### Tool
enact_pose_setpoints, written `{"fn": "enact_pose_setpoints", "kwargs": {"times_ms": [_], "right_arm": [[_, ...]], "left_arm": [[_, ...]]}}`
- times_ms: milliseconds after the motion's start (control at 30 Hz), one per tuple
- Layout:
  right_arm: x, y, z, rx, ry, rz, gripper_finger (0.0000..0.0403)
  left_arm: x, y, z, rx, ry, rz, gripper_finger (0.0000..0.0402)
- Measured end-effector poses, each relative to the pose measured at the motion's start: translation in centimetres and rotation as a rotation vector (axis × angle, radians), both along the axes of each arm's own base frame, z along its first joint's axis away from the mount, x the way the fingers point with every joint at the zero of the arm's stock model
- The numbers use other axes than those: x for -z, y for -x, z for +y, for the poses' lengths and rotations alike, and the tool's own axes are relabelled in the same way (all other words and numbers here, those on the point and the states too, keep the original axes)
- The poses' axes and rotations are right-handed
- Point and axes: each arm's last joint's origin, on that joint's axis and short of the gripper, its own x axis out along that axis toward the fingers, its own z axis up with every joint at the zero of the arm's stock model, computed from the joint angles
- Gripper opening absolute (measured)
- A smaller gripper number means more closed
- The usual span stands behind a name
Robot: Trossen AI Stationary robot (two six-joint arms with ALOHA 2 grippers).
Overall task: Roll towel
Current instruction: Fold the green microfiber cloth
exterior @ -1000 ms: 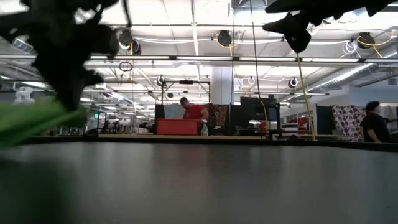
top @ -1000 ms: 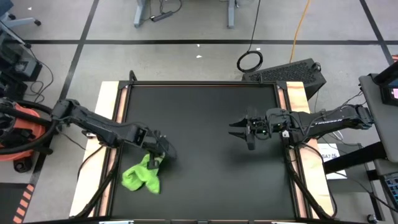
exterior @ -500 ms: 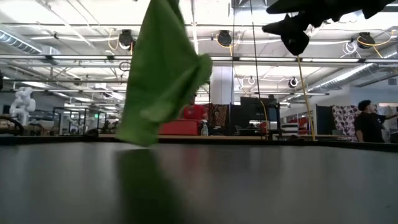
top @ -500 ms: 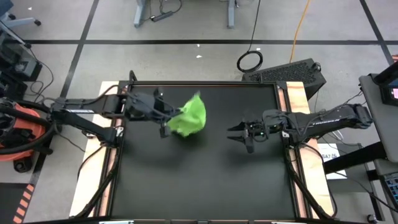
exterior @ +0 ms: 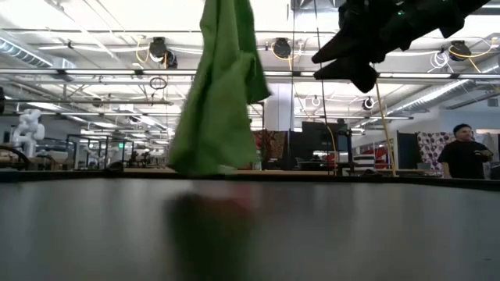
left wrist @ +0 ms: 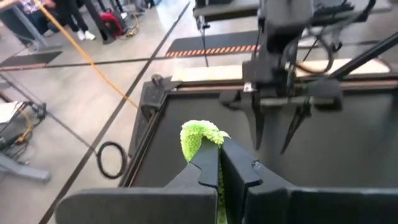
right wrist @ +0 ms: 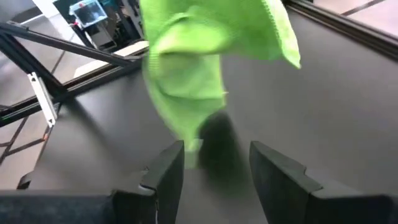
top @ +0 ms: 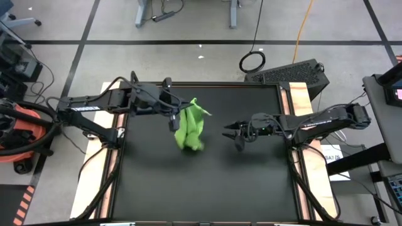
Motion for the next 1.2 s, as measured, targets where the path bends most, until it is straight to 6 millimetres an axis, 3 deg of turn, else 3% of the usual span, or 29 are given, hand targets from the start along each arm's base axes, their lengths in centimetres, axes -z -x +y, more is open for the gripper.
{"fn": "enact_pose_setpoints", "kwargs": {"times_ms": [233, 467, 800, 1200], "right_arm": [[-0.4, -1.5, 0.3, -0.064, 0.104, -0.131, 0.0173], [-1.0, -1.4, -0.4, 0.153, 0.273, -0.147, 0.0173], [-1.2, -1.3, -0.6, 0.202, 0.385, -0.127, 0.0173], [-0.8, -1.8, -0.7, 0.062, 0.355, -0.133, 0.0173]], "left_arm": [[-1.7, -0.3, -0.2, 0.073, 0.029, -0.072, 0.0000], [-1.7, -0.3, -0.5, 0.083, 0.038, -0.062, 0.0000], [-1.6, -0.2, -1.1, 0.103, 0.050, -0.054, 0.0000], [-1.7, -0.2, -1.1, 0.119, 0.073, -0.058, 0.0000]]}}
